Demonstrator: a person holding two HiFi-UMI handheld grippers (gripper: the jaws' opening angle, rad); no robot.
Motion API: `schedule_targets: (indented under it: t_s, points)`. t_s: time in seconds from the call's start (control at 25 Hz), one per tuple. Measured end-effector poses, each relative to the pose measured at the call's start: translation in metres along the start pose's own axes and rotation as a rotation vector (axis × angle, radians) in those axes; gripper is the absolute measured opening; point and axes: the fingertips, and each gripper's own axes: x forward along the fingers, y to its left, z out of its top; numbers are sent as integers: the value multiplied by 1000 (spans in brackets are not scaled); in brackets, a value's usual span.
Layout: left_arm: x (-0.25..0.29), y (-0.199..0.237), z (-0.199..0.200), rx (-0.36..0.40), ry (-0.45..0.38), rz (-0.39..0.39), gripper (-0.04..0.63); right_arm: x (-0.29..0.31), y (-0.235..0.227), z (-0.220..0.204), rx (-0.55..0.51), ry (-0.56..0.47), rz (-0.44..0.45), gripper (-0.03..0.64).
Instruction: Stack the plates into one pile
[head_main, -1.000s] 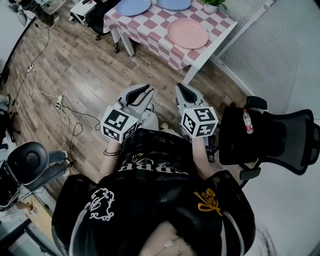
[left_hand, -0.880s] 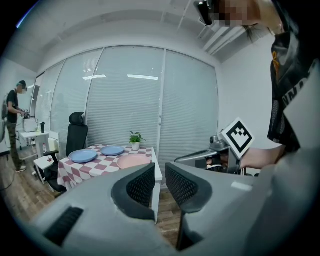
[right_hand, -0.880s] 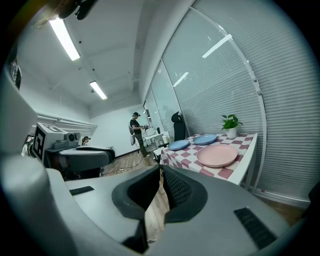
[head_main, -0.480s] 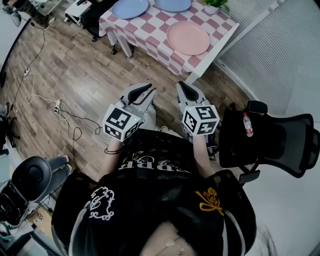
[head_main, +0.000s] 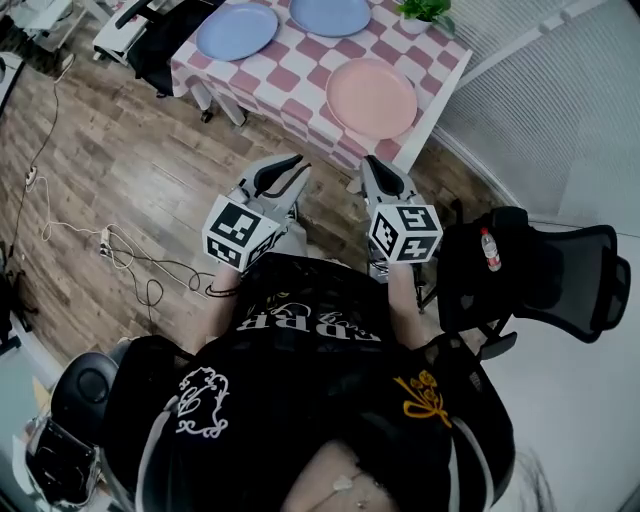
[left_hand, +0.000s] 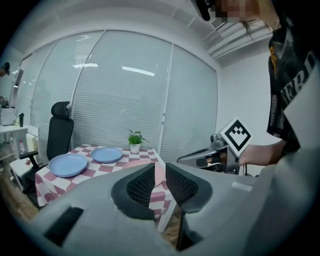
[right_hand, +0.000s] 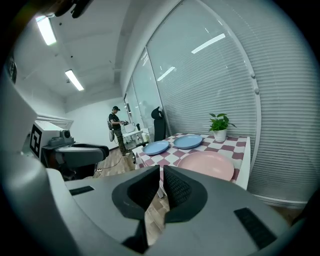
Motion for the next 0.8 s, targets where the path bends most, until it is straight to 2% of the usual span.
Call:
schedule_targets:
  t_s: [0.36, 0.6, 0.8]
  points:
    - [34, 76, 21, 40, -21, -100, 77, 65, -13, 30, 36, 2, -101, 26]
    - [51, 104, 7, 42, 42, -189, 77, 91, -18, 36, 70, 16, -140, 27]
    - [77, 114, -8, 17, 107, -236, 77, 97, -40, 32, 97, 44, -179, 27]
